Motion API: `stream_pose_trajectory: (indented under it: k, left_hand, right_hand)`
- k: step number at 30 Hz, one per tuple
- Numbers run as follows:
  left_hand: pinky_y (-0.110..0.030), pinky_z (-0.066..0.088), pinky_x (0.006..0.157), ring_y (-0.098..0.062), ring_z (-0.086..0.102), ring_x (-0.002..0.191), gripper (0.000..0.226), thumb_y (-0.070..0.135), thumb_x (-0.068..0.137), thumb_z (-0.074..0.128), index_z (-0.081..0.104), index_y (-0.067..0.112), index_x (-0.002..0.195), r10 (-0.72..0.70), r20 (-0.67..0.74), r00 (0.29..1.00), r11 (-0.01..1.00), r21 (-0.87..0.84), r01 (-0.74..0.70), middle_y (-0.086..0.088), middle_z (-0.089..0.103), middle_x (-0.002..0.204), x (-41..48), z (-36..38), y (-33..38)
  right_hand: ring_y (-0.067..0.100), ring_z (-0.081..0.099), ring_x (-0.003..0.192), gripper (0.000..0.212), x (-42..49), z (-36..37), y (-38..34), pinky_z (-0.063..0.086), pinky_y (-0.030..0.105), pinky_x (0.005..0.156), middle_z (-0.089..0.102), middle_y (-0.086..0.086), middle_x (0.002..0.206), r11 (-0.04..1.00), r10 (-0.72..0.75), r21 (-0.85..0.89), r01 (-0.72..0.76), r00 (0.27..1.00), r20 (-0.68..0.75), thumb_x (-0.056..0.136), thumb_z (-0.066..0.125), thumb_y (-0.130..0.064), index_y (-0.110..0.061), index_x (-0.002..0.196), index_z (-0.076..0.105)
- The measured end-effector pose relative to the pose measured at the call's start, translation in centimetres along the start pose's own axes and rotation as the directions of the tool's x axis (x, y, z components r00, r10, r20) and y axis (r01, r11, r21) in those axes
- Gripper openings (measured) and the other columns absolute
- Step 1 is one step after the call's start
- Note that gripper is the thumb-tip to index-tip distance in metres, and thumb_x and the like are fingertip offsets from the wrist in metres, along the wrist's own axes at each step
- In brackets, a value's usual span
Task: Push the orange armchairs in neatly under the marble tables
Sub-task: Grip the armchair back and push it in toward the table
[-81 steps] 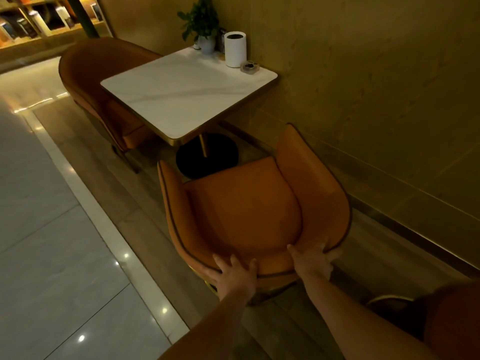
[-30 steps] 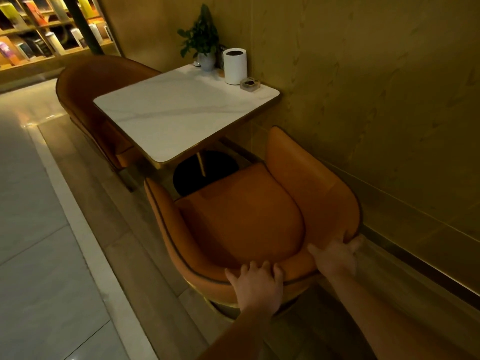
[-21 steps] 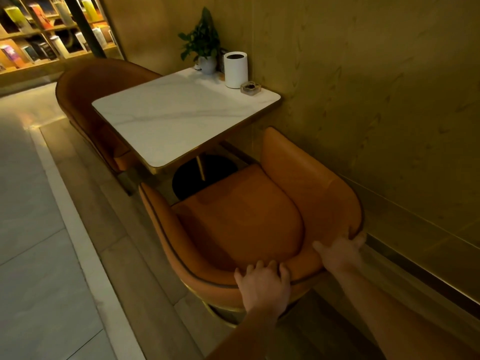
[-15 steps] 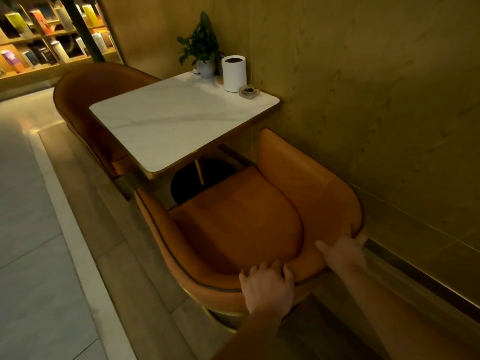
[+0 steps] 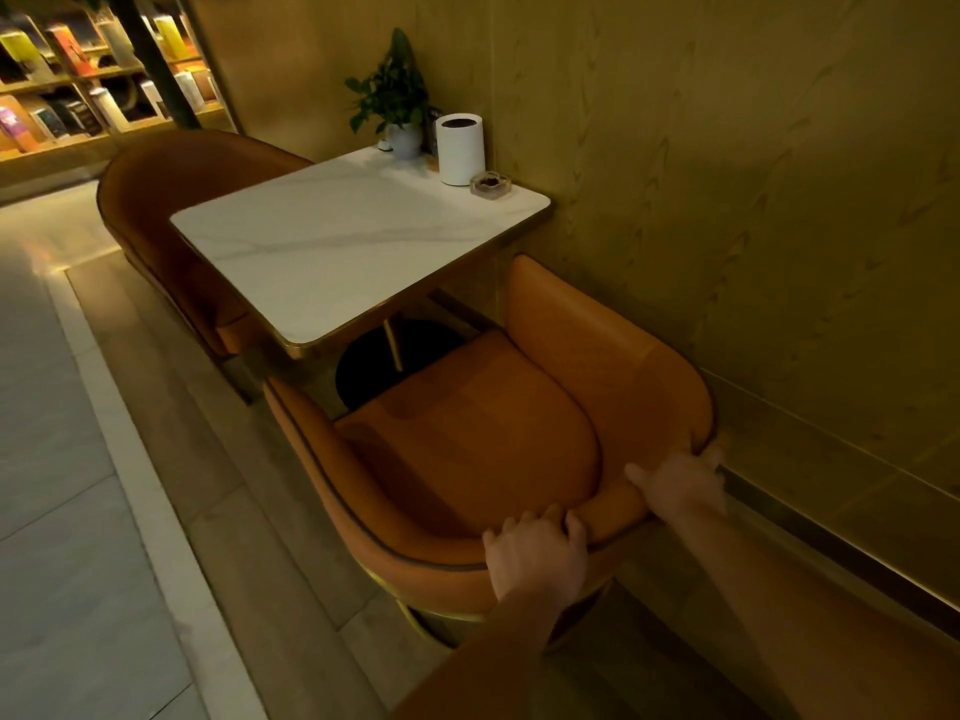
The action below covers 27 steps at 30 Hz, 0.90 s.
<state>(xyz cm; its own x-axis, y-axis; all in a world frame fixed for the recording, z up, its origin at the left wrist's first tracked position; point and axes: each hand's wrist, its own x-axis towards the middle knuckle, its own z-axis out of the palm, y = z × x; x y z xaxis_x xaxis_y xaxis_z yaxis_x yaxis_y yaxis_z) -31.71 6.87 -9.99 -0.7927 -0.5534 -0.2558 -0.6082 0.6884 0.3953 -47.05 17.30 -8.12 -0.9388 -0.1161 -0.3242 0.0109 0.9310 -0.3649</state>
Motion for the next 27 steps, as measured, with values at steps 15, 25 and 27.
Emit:
stream_pose_trajectory:
  k: [15, 25, 27]
  left_hand:
    - [-0.051, 0.039, 0.093, -0.029, 0.052, 0.116, 0.044, 0.055, 0.095, 0.022, 0.052, 0.03, 0.115, -0.03, 0.211, 0.977, 0.998, -0.047, 0.041, -0.002, 0.056, 0.119, -0.6, -4.0, -3.6]
    - [-0.061, 0.012, 0.118, -0.03, 0.021, 0.147, 0.055, 0.051, 0.102, 0.029, 0.027, 0.026, 0.151, 0.01, 0.01, 1.0, 0.996, 0.089, -0.011, -0.008, 0.032, 0.155, -4.8, -9.8, -5.5]
    - [-0.062, 0.01, 0.119, -0.03, 0.015, 0.15, 0.058, 0.051, 0.102, 0.03, 0.022, 0.028, 0.154, 0.029, -0.018, 0.999, 0.994, 0.104, -0.027, -0.007, 0.027, 0.159, -5.8, -10.7, -5.6]
  right_hand:
    - [0.033, 0.017, 0.146, 0.056, -6.5, 0.2, -3.4, 0.029, 0.049, 0.115, 0.029, 0.006, 0.158, 0.813, -0.495, -0.338, 0.475, 0.868, 0.029, 0.098, 0.037, -0.053, -0.017, 0.142, 0.043]
    - [0.026, 0.03, 0.138, 0.052, -11.9, -2.2, -5.5, 0.038, 0.043, 0.108, 0.039, 0.002, 0.15, 0.791, -0.539, -0.327, 0.518, 0.842, 0.028, 0.099, 0.041, -0.05, -0.021, 0.142, 0.041]
    - [0.025, 0.029, 0.138, 0.052, -13.2, -2.8, -5.7, 0.04, 0.043, 0.106, 0.038, 0.002, 0.15, 0.799, -0.536, -0.303, 0.52, 0.843, 0.033, 0.099, 0.041, -0.05, -0.02, 0.142, 0.041]
